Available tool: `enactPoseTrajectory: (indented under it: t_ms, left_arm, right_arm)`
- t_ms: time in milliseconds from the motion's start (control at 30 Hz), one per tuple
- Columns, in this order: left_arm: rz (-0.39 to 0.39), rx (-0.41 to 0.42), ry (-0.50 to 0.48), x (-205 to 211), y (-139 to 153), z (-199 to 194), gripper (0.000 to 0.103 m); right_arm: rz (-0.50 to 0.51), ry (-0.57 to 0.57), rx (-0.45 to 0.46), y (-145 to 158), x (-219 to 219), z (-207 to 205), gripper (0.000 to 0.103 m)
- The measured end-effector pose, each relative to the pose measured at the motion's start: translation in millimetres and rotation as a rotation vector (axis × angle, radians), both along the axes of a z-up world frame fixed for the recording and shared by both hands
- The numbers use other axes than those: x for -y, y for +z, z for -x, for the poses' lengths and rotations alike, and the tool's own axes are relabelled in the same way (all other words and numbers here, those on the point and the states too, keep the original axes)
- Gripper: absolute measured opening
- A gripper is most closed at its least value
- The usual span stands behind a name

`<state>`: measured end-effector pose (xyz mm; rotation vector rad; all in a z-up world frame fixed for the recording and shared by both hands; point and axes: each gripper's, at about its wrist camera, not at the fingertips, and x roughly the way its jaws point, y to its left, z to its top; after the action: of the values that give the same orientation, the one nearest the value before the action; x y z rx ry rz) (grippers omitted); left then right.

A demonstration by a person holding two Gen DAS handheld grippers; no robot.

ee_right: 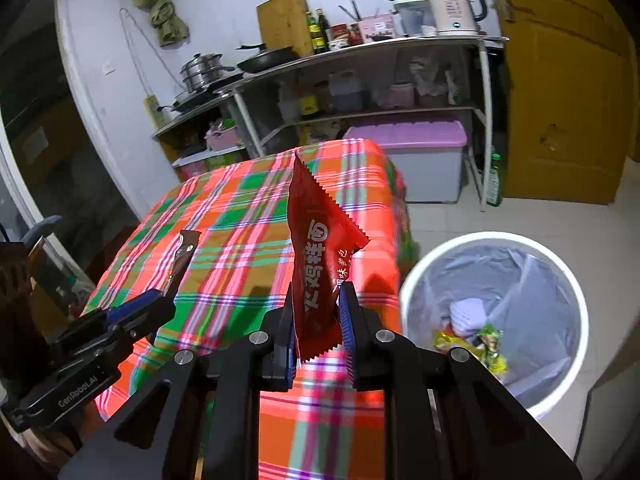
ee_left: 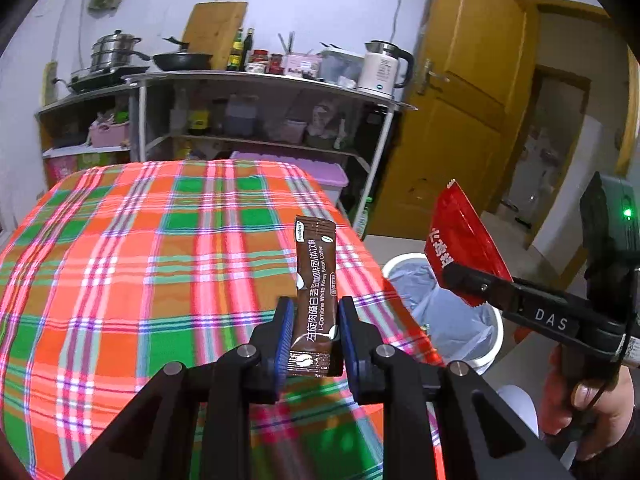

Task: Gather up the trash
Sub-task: 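Carry the brown bar and red wrapper over the bin with both tools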

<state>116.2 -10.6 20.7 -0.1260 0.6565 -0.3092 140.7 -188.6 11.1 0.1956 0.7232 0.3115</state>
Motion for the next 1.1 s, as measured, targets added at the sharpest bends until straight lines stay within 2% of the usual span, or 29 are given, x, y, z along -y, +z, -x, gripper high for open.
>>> enactPoseTrajectory:
  t_ms: [633, 1100]
  left_arm:
    - [-0.022, -0.017, -0.166, 95.8, -10.3, -37.6, 0.023]
    - [-0.043, -0.094, -0.261, 149.9, -34.9, -66.9, 0.024]
  right_arm:
    - [-0.037, -0.162, -0.029, -18.9, 90.4, 4.1, 0.019]
    - [-0.045, -0.246, -0.113, -47.7, 134.1, -8.0, 0.019]
